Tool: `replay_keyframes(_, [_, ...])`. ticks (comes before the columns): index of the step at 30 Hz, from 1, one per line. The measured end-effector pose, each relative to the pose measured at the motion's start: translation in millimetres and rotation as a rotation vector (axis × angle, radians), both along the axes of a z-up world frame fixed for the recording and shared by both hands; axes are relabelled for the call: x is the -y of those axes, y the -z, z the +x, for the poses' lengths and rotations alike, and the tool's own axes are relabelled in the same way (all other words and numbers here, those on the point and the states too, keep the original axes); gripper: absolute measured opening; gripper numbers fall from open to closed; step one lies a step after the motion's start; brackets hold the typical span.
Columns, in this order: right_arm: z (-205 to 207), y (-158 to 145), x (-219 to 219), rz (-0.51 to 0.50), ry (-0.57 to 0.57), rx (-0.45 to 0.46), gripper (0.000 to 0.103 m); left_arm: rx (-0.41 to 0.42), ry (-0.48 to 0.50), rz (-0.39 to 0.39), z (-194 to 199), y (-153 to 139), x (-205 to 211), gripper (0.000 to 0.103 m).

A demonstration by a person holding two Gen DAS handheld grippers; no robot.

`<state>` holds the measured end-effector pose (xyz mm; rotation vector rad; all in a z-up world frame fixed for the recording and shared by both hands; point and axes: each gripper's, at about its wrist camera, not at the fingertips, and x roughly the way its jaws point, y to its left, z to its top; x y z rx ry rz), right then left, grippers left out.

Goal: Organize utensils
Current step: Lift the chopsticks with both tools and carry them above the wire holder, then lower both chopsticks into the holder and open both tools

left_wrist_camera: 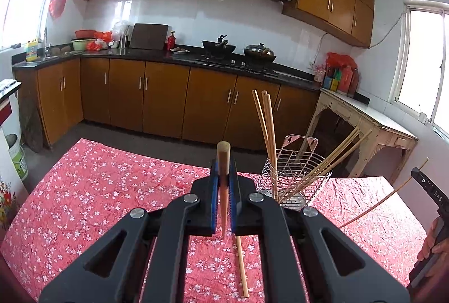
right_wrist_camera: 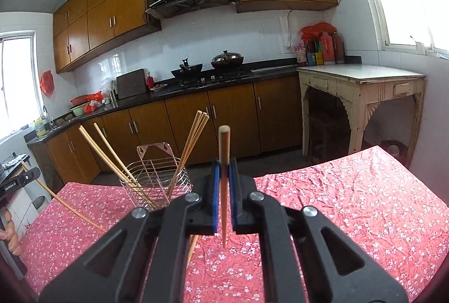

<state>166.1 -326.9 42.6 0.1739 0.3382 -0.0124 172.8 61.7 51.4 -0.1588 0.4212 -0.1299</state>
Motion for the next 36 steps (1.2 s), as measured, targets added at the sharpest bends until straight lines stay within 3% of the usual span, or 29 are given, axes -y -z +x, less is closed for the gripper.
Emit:
replay_keyframes(4, [-0.1,-3.0,-0.1,0.013,-0.003,0.009,0.007,0.006,-0.004,-0.007,1.6,-5.7,-0.8,0.006])
replay_keyframes(14, [-5.6,-72.4,-3.1,0.098,-0.082,0.141,0.007,0.107,-0.009,-0.044,3.4,-66.2,12.1,0.006])
replay_keyframes(18, [6.5,-98.9,-3.4,0.166,-0.126,0.173,0.007,0.175,-0.023,-0.076,7.6,-99.0,27.0,0.006])
replay_keyframes(24, [39.8,-112.1,-20.8,0.158,-0.149,0.181,0.007,0.255,-0.060,-0.112,23.6,-124.3,54.2,0.006])
replay_keyframes(30, [71.9,-96.8,-34.0,0.131,-0.167,0.139,0.007,0.285,-0.098,-0.088,53.5,-117.7,77.1,0.006])
replay_keyframes(36, [91.9,-73.4,-40.5,0.130,-0.199,0.077,0.007,0.214,-0.088,-0.110,80.8,-87.5,78.9,0.006])
